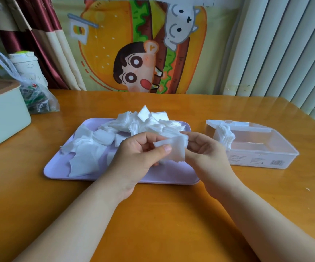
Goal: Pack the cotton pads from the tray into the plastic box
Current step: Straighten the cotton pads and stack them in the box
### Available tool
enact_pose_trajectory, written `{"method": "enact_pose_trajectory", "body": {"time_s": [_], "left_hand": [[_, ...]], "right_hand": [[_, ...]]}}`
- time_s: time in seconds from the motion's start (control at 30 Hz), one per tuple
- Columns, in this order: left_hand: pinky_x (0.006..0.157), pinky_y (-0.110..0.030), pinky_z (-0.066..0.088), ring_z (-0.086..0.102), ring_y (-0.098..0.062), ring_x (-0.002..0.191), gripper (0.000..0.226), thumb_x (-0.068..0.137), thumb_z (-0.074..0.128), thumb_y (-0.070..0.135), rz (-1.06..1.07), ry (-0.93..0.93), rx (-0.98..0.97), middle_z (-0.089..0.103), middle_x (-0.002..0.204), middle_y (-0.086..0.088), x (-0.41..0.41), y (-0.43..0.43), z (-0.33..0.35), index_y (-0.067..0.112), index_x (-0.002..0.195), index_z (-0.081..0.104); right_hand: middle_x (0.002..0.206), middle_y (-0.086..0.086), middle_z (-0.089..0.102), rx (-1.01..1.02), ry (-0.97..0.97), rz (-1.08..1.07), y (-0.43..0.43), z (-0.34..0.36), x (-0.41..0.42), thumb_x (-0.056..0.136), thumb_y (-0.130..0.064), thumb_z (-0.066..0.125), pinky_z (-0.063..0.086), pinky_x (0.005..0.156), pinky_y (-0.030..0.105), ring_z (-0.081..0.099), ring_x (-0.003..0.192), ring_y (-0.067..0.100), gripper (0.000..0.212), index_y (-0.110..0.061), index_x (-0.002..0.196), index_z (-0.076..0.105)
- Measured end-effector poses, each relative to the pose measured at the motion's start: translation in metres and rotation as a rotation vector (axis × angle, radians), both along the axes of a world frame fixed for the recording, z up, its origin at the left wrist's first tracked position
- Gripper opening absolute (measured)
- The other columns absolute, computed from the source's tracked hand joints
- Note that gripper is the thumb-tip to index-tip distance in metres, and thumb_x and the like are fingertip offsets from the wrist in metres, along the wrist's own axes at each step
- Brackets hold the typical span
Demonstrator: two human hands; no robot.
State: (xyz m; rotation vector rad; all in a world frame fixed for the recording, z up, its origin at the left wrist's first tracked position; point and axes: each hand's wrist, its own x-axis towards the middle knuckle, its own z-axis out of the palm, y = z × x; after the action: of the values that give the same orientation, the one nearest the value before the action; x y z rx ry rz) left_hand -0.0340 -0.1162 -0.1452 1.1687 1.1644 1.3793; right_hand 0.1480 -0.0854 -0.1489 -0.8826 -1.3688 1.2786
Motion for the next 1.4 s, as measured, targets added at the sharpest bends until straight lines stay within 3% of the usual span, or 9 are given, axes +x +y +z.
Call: {"method": "enact_pose_trajectory", "body": {"time_s": [0.17, 0.5, 0.63, 0.77, 0.97, 1.07, 1.23, 1.33, 1.4], "left_hand": [[0.069, -0.017, 0.052, 0.067, -0.009, 0.081, 0.014, 0.086, 0.083, 0.01, 0.054, 0.082, 0.001, 0.078, 0.093, -0.007, -0.006, 0.001, -0.003, 0.02, 0.095, 0.08], [0.089, -0.035, 0.061, 0.076, -0.018, 0.088, 0.014, 0.081, 0.088, 0.012, 0.04, 0.114, 0.011, 0.08, 0.089, -0.005, -0.008, -0.001, -0.002, 0.015, 0.091, 0.079], [0.074, -0.027, 0.056, 0.068, -0.012, 0.073, 0.024, 0.074, 0.094, 0.024, 0.124, 0.208, 0.004, 0.075, 0.078, 0.001, -0.008, 0.0, -0.003, 0.016, 0.085, 0.074], [0.067, -0.031, 0.053, 0.054, -0.009, 0.061, 0.037, 0.068, 0.097, 0.028, 0.238, 0.355, -0.014, 0.063, 0.069, 0.002, -0.01, 0.003, -0.005, 0.017, 0.083, 0.065], [0.074, -0.023, 0.051, 0.063, -0.004, 0.066, 0.029, 0.083, 0.088, 0.027, 0.153, 0.326, -0.002, 0.072, 0.074, 0.004, -0.017, 0.0, -0.003, 0.026, 0.107, 0.07], [0.078, -0.027, 0.051, 0.063, -0.004, 0.072, 0.028, 0.092, 0.079, 0.028, 0.046, 0.37, 0.025, 0.072, 0.082, -0.004, -0.017, -0.002, -0.005, 0.036, 0.118, 0.07], [0.078, -0.037, 0.054, 0.064, -0.02, 0.077, 0.011, 0.097, 0.072, 0.019, -0.035, 0.388, 0.09, 0.073, 0.09, -0.014, -0.01, -0.005, -0.003, 0.027, 0.104, 0.074], [0.08, -0.036, 0.057, 0.07, -0.027, 0.085, 0.018, 0.096, 0.073, 0.015, -0.033, 0.431, 0.1, 0.074, 0.089, -0.006, -0.011, -0.005, -0.002, 0.032, 0.103, 0.073], [0.082, -0.033, 0.06, 0.069, -0.016, 0.083, 0.018, 0.094, 0.074, 0.022, 0.071, 0.567, 0.076, 0.074, 0.089, 0.006, -0.022, -0.001, -0.005, 0.037, 0.103, 0.074]], "right_hand": [[0.106, 0.007, 0.083, 0.015, -0.058, 0.038, 0.004, -0.006, 0.001, 0.095, 0.015, 0.063, 0.06, 0.083, 0.024, 0.079, 0.099, 0.02, 0.037, -0.011, 0.119, 0.075], [0.113, 0.008, 0.081, 0.065, -0.103, 0.116, 0.005, -0.009, 0.002, 0.097, -0.002, 0.071, 0.058, 0.089, 0.029, 0.078, 0.106, 0.022, 0.031, -0.007, 0.127, 0.073], [0.118, 0.011, 0.08, 0.057, -0.091, 0.185, 0.002, -0.005, 0.001, 0.101, -0.005, 0.066, 0.058, 0.098, 0.035, 0.075, 0.113, 0.026, 0.029, -0.005, 0.129, 0.071], [0.116, 0.004, 0.08, 0.082, -0.184, 0.147, -0.001, -0.009, -0.003, 0.078, -0.025, 0.091, 0.056, 0.104, 0.048, 0.075, 0.114, 0.023, 0.056, -0.015, 0.128, 0.068], [0.106, 0.003, 0.081, 0.055, -0.111, 0.065, 0.003, -0.014, -0.003, 0.1, 0.001, 0.067, 0.058, 0.079, 0.022, 0.076, 0.094, 0.011, 0.024, -0.006, 0.123, 0.069], [0.112, 0.002, 0.08, 0.037, -0.128, 0.102, 0.001, -0.011, -0.005, 0.106, -0.003, 0.058, 0.058, 0.087, 0.024, 0.075, 0.106, 0.014, 0.026, -0.011, 0.13, 0.066], [0.123, 0.005, 0.073, -0.001, -0.239, 0.094, -0.003, -0.014, -0.012, 0.111, -0.017, 0.049, 0.05, 0.111, 0.036, 0.068, 0.118, 0.018, 0.035, -0.038, 0.14, 0.05], [0.121, 0.007, 0.074, 0.041, -0.284, 0.078, -0.005, -0.015, -0.014, 0.109, -0.017, 0.055, 0.053, 0.107, 0.038, 0.07, 0.115, 0.019, 0.038, -0.037, 0.14, 0.048], [0.109, -0.011, 0.076, 0.131, -0.321, -0.051, -0.005, -0.015, -0.013, 0.102, -0.013, 0.064, 0.056, 0.092, 0.032, 0.071, 0.103, 0.008, 0.03, -0.032, 0.126, 0.061]]}}
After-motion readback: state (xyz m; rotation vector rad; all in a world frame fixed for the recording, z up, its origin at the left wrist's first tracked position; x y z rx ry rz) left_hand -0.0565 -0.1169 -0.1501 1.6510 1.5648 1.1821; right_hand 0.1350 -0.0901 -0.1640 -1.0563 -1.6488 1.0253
